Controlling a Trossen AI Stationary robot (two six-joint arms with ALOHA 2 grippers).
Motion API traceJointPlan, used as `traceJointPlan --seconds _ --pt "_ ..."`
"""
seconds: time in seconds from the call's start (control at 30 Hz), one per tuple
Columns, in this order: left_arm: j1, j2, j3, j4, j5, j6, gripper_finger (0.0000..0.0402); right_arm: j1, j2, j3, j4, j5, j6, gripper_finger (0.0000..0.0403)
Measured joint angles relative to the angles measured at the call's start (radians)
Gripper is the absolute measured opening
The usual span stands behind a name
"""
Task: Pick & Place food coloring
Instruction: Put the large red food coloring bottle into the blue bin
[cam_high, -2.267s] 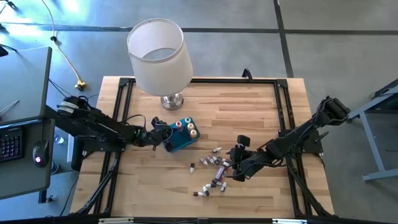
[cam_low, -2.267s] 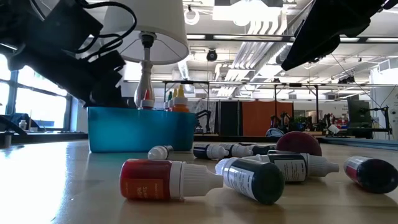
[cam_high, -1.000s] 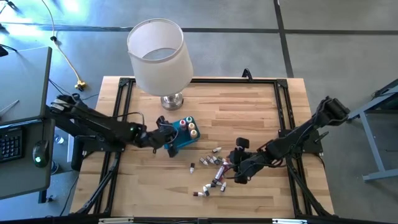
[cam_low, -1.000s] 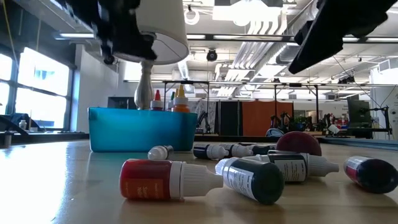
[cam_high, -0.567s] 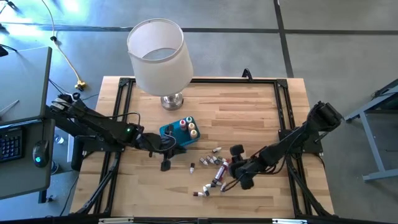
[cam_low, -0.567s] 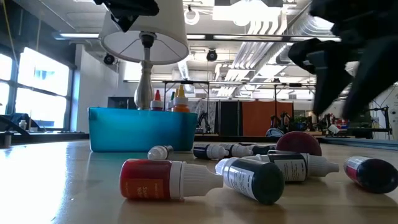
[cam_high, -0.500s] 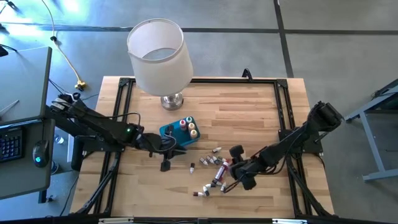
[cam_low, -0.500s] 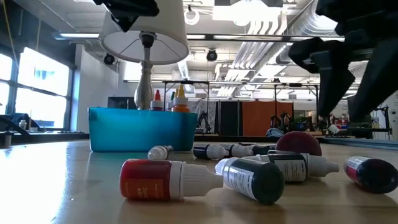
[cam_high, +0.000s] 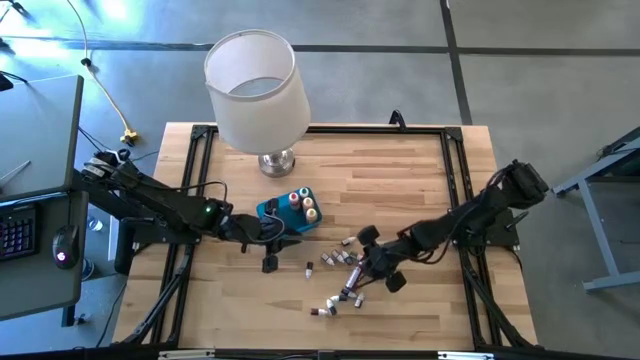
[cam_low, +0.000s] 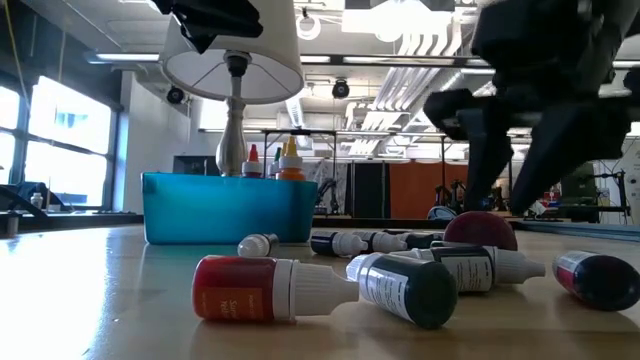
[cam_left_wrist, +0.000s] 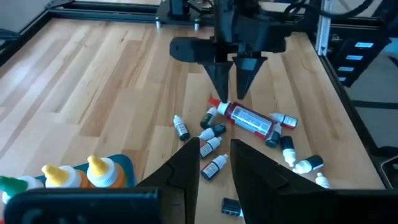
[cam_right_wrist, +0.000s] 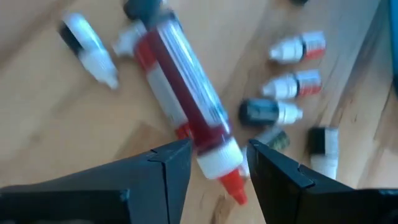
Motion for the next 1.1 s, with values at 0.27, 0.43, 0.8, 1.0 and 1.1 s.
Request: traceJointPlan --seconds 0.27,0.43,0.8,1.0,1.1 --pt "0.0 0.0 0.0 0.001 -0.013 0.0 0.0088 -0.052 0.0 -0.121 0.166 -0.069 -0.039 0.0149" --pt "0.0 0.0 0.0 0.0 -0.06 -0.024 0.0088 -0.075 0.0 -0.187 0.347 -0.125 -0.089 0.0149" --pt "0.0 0.0 0.0 0.0 -0.081 -0.032 0.0088 -0.08 0.0 -0.237 0.48 -0.152 -0.118 0.0148" --pt "0.0 0.0 0.0 0.001 -0.082 -0.056 0.0088 -0.079 0.057 -0.237 0.527 -0.154 -0.137 0.0148" --pt "0.0 0.0 0.0 0.001 -0.082 -0.057 0.0088 -0.08 0.109 -0.237 0.577 -0.153 -0.175 0.0148"
